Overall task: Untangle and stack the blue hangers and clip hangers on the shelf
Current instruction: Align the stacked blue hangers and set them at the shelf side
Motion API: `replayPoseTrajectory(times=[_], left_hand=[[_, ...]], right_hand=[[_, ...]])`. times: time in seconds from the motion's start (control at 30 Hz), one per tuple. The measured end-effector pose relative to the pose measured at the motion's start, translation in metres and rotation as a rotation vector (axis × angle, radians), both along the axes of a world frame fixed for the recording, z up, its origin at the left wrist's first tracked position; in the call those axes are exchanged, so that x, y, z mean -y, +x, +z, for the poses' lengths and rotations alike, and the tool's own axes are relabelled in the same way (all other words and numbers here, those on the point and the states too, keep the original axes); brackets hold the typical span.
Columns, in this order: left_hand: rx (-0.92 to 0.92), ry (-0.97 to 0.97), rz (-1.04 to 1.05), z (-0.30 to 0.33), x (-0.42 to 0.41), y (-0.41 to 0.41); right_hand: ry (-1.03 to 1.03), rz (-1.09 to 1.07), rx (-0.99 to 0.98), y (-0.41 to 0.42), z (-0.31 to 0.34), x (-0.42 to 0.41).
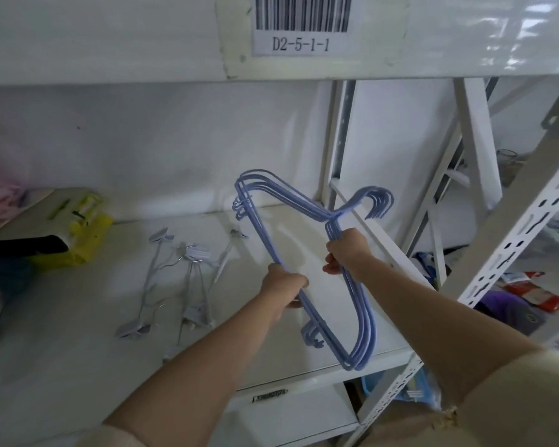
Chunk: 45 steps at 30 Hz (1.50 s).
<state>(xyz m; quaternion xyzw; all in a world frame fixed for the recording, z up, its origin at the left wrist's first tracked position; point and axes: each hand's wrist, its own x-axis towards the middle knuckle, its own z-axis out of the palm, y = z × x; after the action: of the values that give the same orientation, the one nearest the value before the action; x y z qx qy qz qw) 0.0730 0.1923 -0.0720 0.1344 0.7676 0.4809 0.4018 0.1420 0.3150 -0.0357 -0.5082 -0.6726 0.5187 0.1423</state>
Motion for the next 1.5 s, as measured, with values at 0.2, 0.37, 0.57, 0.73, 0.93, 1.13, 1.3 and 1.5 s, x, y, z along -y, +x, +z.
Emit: replayPoseTrajectory(times=[0.2,0.37,0.57,0.73,0.93,1.13,1.3,1.5], left_hand=[[-0.316,-0.257,-0.114,-0.011,-0.015,-0.005],[-0.448,-0.385,-0.174,-0.022,-0.015,-0.020],[-0.551,-0.514,-0.153,-0.027,-0.010,-0.033],[-0.546,-0.545,-0.183,-0.026,-0.015,-0.034],[-0.550,-0.500,-0.239,-0.024,-0.022,-0.031],[-0.624,-0.457,-0.287,-0.030,-0.029,-0.024],[-0.674,-0.439,-0.260,-0.032,-0.028,-0.018],[-0.661,-0.405,-0.170,-0.029,-0.025,-0.018]], right_hand=[[-0.023,-0.046,0.089,0.001,-0.030,-0.006],[0.059,0.067,0.207,-0.009,-0.043,-0.002],[0.181,0.238,0.367,-0.017,-0.064,0.005],[0.255,0.217,0.398,-0.016,-0.074,0.001],[0.277,0.215,0.457,-0.007,-0.072,-0.007],[0.304,0.263,0.515,-0.001,-0.069,-0.006],[0.361,0.323,0.562,0.005,-0.061,-0.004],[0.403,0.343,0.558,0.009,-0.051,0.003]])
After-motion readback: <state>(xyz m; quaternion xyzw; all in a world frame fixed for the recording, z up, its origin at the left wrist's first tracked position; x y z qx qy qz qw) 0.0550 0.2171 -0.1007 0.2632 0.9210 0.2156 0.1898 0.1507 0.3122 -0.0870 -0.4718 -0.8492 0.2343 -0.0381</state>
